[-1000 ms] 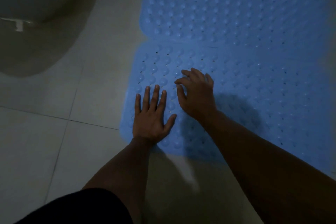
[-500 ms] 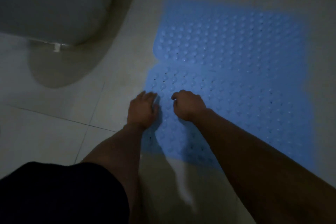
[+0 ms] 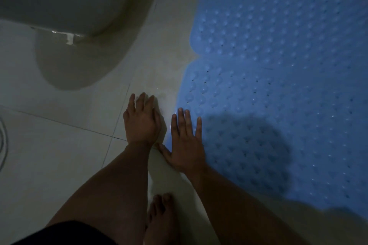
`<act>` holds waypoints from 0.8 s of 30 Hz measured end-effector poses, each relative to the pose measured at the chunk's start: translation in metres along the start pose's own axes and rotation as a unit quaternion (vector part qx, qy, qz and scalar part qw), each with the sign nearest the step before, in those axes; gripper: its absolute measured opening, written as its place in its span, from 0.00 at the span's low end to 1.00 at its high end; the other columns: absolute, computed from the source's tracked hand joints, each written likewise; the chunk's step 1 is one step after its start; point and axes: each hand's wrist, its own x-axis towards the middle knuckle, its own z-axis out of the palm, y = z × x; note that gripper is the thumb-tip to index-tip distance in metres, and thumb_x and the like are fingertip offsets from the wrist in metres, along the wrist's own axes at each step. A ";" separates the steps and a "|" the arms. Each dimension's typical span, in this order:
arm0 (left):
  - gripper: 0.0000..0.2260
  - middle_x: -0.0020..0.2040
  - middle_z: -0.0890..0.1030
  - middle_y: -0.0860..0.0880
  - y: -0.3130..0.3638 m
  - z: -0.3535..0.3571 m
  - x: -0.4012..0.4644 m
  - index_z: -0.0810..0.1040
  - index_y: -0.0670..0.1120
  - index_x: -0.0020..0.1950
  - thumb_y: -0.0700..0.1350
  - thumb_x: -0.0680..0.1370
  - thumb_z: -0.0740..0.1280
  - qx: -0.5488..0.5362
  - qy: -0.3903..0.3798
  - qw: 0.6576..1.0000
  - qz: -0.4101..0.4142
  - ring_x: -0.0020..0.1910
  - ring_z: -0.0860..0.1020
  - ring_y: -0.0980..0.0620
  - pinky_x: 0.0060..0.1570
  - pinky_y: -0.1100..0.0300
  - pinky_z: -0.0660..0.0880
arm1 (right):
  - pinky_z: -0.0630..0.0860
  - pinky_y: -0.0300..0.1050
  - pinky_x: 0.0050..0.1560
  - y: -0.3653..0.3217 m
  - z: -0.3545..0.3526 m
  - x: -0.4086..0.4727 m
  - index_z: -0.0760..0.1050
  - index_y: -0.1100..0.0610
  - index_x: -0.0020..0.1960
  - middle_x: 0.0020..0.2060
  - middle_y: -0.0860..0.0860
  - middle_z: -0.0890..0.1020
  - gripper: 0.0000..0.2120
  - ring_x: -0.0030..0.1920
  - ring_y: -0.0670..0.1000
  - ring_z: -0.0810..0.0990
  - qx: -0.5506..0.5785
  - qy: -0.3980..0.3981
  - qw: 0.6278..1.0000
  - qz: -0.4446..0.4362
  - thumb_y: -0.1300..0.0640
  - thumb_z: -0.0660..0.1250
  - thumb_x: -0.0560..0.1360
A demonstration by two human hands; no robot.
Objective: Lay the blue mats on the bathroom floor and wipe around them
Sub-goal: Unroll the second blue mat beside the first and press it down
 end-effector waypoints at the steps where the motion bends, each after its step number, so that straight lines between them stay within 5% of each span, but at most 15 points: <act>1: 0.23 0.76 0.71 0.41 0.000 0.002 -0.001 0.73 0.45 0.74 0.49 0.81 0.57 -0.002 0.002 1.000 0.000 0.79 0.62 0.37 0.67 0.38 0.69 | 0.45 0.71 0.76 0.000 0.000 -0.001 0.44 0.62 0.82 0.81 0.62 0.41 0.46 0.81 0.63 0.37 -0.004 -0.004 1.000 0.002 0.28 0.42 0.78; 8: 0.23 0.77 0.69 0.40 0.000 0.006 -0.004 0.71 0.45 0.75 0.51 0.82 0.56 -0.023 0.004 1.000 -0.010 0.80 0.60 0.38 0.70 0.37 0.67 | 0.47 0.71 0.76 -0.001 0.000 0.000 0.41 0.61 0.82 0.81 0.62 0.38 0.49 0.80 0.63 0.36 -0.019 -0.021 1.000 0.004 0.25 0.39 0.75; 15: 0.24 0.76 0.71 0.42 0.015 -0.018 -0.002 0.75 0.46 0.73 0.52 0.81 0.54 -0.076 0.046 0.992 -0.088 0.79 0.61 0.37 0.66 0.35 0.69 | 0.38 0.67 0.78 0.006 -0.022 0.002 0.44 0.58 0.82 0.82 0.57 0.39 0.52 0.81 0.59 0.36 0.090 -0.087 0.992 -0.020 0.25 0.51 0.72; 18: 0.21 0.71 0.76 0.41 0.042 -0.035 0.016 0.78 0.45 0.69 0.49 0.79 0.57 -0.092 0.069 0.992 -0.045 0.75 0.67 0.36 0.62 0.37 0.73 | 0.57 0.56 0.78 0.028 -0.071 0.019 0.66 0.54 0.77 0.79 0.56 0.63 0.33 0.80 0.55 0.59 0.309 -0.137 0.941 0.000 0.38 0.64 0.77; 20: 0.21 0.69 0.78 0.42 0.067 -0.044 0.021 0.80 0.45 0.67 0.50 0.79 0.57 -0.079 0.061 0.994 0.038 0.73 0.71 0.36 0.59 0.39 0.75 | 0.70 0.47 0.69 0.057 -0.102 0.023 0.76 0.54 0.70 0.68 0.55 0.78 0.22 0.70 0.54 0.75 0.410 -0.070 0.908 0.053 0.50 0.70 0.77; 24: 0.23 0.68 0.79 0.42 0.126 -0.049 0.024 0.80 0.47 0.67 0.52 0.79 0.55 -0.075 0.038 0.987 0.137 0.72 0.72 0.37 0.60 0.41 0.76 | 0.73 0.47 0.69 0.129 -0.138 0.017 0.77 0.56 0.68 0.66 0.54 0.80 0.22 0.66 0.54 0.79 0.356 -0.004 0.928 0.111 0.49 0.70 0.77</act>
